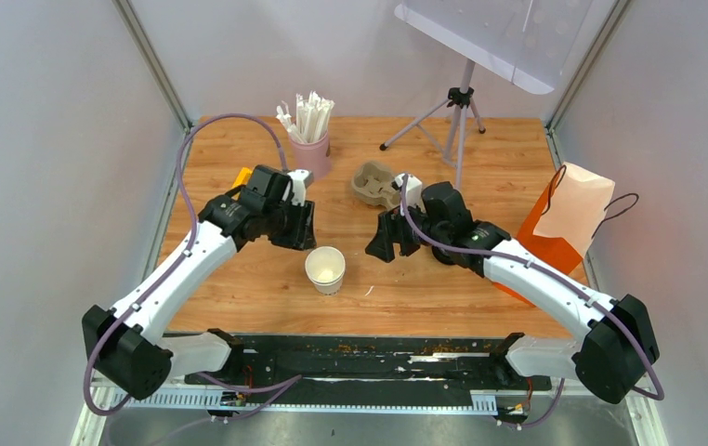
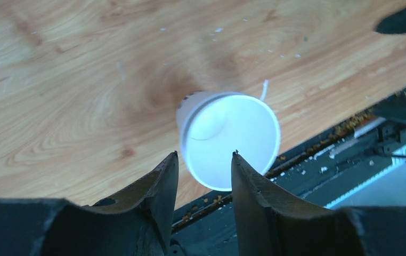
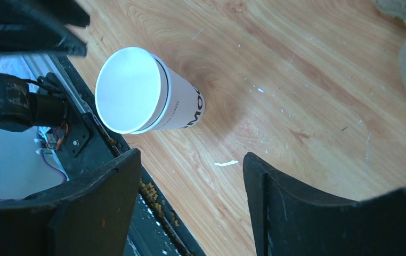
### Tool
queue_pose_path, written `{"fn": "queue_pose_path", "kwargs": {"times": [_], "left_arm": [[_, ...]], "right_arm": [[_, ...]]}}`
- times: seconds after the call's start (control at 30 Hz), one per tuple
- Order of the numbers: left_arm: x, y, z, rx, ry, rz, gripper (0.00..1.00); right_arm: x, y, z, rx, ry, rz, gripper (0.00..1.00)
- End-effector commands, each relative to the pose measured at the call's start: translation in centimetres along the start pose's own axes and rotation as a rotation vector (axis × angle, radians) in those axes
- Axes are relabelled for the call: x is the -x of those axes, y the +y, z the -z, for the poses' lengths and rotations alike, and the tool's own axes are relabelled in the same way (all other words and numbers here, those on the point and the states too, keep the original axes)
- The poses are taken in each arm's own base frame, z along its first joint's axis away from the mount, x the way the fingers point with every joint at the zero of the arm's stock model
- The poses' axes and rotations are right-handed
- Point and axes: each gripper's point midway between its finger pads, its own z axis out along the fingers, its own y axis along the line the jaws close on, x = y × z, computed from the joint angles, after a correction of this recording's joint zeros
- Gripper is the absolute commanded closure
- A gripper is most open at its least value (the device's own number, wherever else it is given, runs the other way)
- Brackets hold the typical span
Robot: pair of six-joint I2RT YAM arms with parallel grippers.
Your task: Pack the takeout coffee
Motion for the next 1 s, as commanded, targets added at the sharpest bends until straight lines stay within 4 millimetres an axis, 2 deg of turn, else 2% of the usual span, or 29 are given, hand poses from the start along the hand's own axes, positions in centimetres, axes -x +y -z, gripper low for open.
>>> {"fn": "queue_pose_path", "kwargs": {"times": [0.0,0.1,0.4,0.63,0.83,0.9,0.97], "left_arm": [[0.8,-3.5,0.9,-0.081,-0.052,-0.141,0.51],[0.4,-5.5,0.2,-0.114,-0.045,-0.208,0.51],[-0.9,-8.0,-3.0,-0.128,0.01,-0.328,0.51],[-2.5,-8.6,-5.1,-0.129,0.049,-0.332,0.51],[-2.8,-8.0,-5.9,-0.088,0.07,-0.345,0.55],[-2.7,-7.7,-6.0,-0.073,0.066,-0.35,0.58],[-2.7,-7.7,-6.1,-0.068,0.066,-0.353,0.65]], "right_arm": [[0.2,-0.2,-0.3,-0.028,-0.026,-0.107,0.31],[0.0,-0.9,-0.3,-0.078,-0.038,-0.181,0.32],[-0.1,-1.8,0.6,-0.148,-0.086,-0.234,0.32],[-0.3,-1.9,0.4,-0.146,-0.08,-0.239,0.32],[-0.3,-1.8,0.4,-0.14,-0.081,-0.234,0.33],[-0.3,-1.8,0.4,-0.14,-0.082,-0.233,0.33],[-0.2,-1.7,0.4,-0.138,-0.085,-0.229,0.33]]}}
